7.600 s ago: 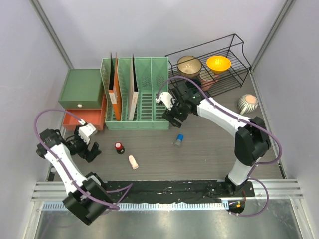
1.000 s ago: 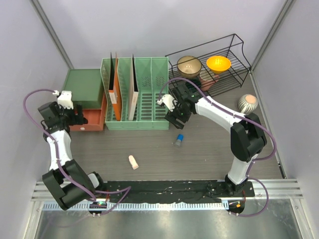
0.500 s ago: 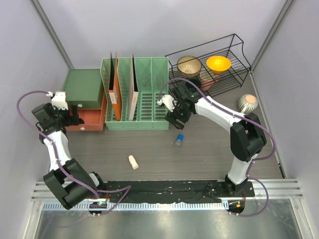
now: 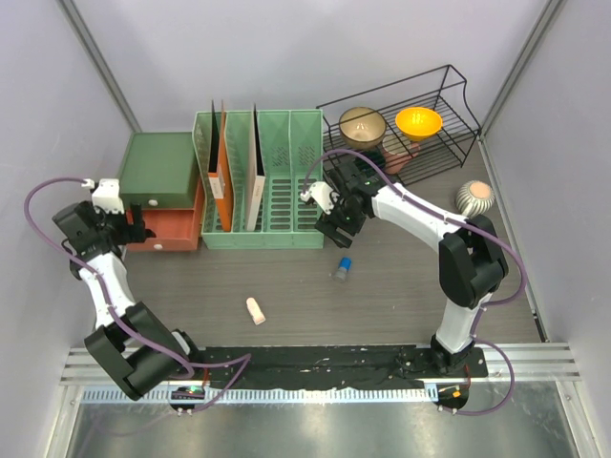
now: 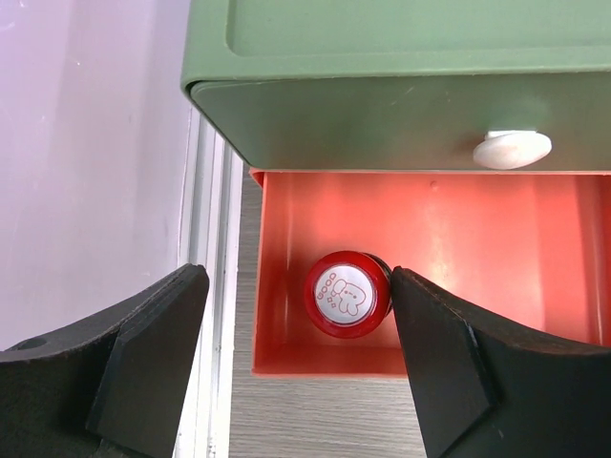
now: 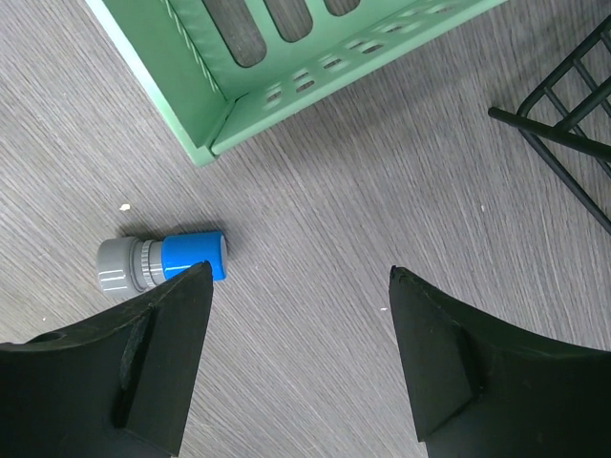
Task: Organize the desk
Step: Place the stationery in the drawer, then pick up the stationery from the center of the board, then place the stationery in the drawer.
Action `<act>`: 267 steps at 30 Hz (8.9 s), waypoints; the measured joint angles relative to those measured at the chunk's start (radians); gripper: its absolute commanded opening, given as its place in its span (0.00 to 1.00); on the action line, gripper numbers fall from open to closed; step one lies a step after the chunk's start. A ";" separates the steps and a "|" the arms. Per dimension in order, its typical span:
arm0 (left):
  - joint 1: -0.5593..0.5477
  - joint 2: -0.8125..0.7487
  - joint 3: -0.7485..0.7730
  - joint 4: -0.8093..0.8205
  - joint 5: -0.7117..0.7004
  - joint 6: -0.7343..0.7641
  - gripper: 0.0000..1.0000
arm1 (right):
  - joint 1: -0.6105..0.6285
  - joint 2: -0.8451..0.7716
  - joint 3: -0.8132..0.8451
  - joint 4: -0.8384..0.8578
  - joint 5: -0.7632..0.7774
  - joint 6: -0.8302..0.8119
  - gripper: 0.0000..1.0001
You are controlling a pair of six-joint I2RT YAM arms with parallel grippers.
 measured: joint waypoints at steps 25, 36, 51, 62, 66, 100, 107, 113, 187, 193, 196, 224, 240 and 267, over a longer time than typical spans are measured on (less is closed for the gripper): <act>0.014 0.005 0.010 -0.160 0.201 0.064 0.67 | 0.000 0.005 0.005 -0.010 0.000 0.000 0.79; 0.008 0.010 0.041 -0.229 0.287 0.064 0.66 | 0.000 0.005 0.005 -0.010 0.000 0.000 0.79; -0.090 -0.046 0.041 -0.266 0.301 0.050 0.67 | -0.001 0.018 0.005 -0.010 0.003 0.000 0.79; -0.126 -0.053 0.047 -0.283 0.333 -0.002 0.70 | -0.001 0.022 0.005 -0.010 0.003 0.000 0.79; -0.159 -0.084 0.082 -0.328 0.359 -0.019 0.74 | -0.002 0.028 0.005 -0.010 0.005 0.000 0.79; -0.414 -0.301 0.161 -0.715 0.330 0.140 1.00 | 0.179 -0.249 -0.264 -0.056 0.037 -0.446 1.00; -0.414 -0.301 0.154 -0.718 0.321 0.155 1.00 | 0.187 -0.246 -0.356 0.046 0.015 -0.591 1.00; -0.414 -0.304 0.135 -0.719 0.304 0.170 1.00 | 0.187 -0.212 -0.407 0.121 -0.011 -0.701 0.96; -0.929 -0.143 -0.029 0.477 0.520 -0.561 0.88 | -0.038 -0.200 -0.130 1.490 -0.961 1.175 0.36; -0.934 -0.143 -0.025 0.599 0.513 -0.671 0.87 | -0.037 -0.206 -0.130 1.513 -0.961 1.187 0.36; -0.934 -0.142 -0.017 0.627 0.510 -0.700 0.86 | -0.037 -0.208 -0.131 1.489 -0.960 1.167 0.36; -1.008 -0.077 0.041 0.669 0.456 -0.722 0.70 | -0.006 -0.224 -0.129 1.312 -0.947 1.027 0.37; -1.012 -0.077 0.040 0.669 0.462 -0.719 0.58 | -0.006 -0.225 -0.122 1.312 -0.948 1.029 0.37; -1.021 -0.060 0.027 0.671 0.465 -0.764 0.00 | -0.008 -0.227 -0.116 1.301 -0.951 1.005 0.48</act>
